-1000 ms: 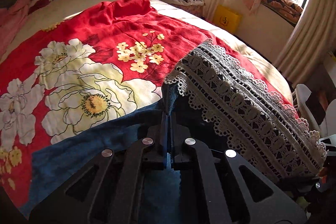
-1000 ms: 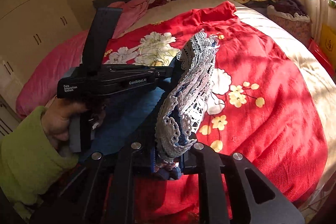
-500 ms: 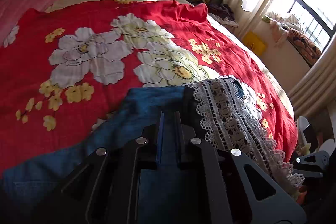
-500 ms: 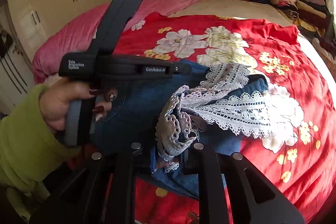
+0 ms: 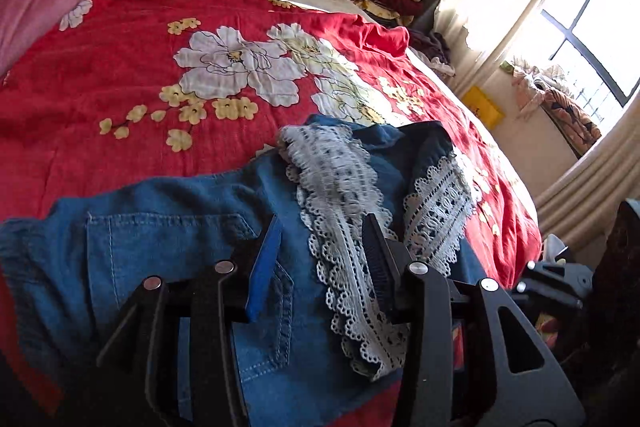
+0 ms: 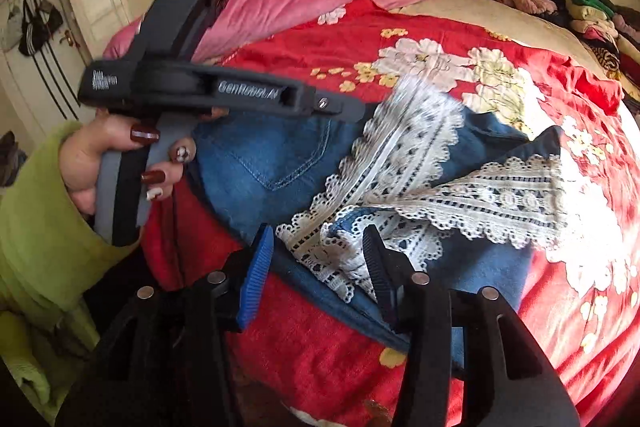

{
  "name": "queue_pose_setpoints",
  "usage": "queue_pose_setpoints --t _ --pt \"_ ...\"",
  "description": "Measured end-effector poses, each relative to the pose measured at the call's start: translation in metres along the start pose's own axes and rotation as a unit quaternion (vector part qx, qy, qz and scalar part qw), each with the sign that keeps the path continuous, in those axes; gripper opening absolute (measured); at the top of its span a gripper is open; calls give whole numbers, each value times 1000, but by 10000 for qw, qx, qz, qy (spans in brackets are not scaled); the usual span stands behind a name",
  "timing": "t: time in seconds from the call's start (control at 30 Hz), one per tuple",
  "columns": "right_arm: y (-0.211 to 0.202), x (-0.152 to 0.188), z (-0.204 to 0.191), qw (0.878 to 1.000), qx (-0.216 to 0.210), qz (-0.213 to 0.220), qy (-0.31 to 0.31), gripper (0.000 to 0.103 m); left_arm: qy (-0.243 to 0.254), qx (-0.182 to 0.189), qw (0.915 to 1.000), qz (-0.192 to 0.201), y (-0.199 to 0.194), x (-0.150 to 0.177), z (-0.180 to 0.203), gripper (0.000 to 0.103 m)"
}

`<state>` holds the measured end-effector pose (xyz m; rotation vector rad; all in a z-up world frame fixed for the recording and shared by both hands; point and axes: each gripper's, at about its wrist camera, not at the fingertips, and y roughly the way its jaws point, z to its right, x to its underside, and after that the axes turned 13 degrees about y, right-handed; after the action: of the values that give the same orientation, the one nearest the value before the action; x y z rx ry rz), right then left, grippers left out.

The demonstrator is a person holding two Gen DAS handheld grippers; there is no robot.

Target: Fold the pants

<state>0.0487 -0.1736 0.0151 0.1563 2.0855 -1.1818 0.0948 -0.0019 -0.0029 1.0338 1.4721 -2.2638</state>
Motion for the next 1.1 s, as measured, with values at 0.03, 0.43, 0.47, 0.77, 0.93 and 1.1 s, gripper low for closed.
queue_pose_setpoints --t 0.03,0.43,0.47,0.77,0.93,1.1 --pt "-10 -2 10 9997 95 164 183 54 0 34 10000 -10 -1 3 1 37" --pt "8 -35 143 9679 737 -48 2402 52 566 471 9969 -290 11 23 61 39" --pt "10 -39 145 9680 560 -119 2441 12 633 445 9964 -338 15 25 65 39" --pt "38 -121 73 9883 43 28 1524 10 737 385 9949 -564 15 43 69 12" --pt "108 -146 52 9909 373 -466 1206 10 605 289 9963 -547 3 52 63 18" --pt "127 -144 54 9892 485 -522 1283 20 325 213 9973 -630 2 58 48 40"
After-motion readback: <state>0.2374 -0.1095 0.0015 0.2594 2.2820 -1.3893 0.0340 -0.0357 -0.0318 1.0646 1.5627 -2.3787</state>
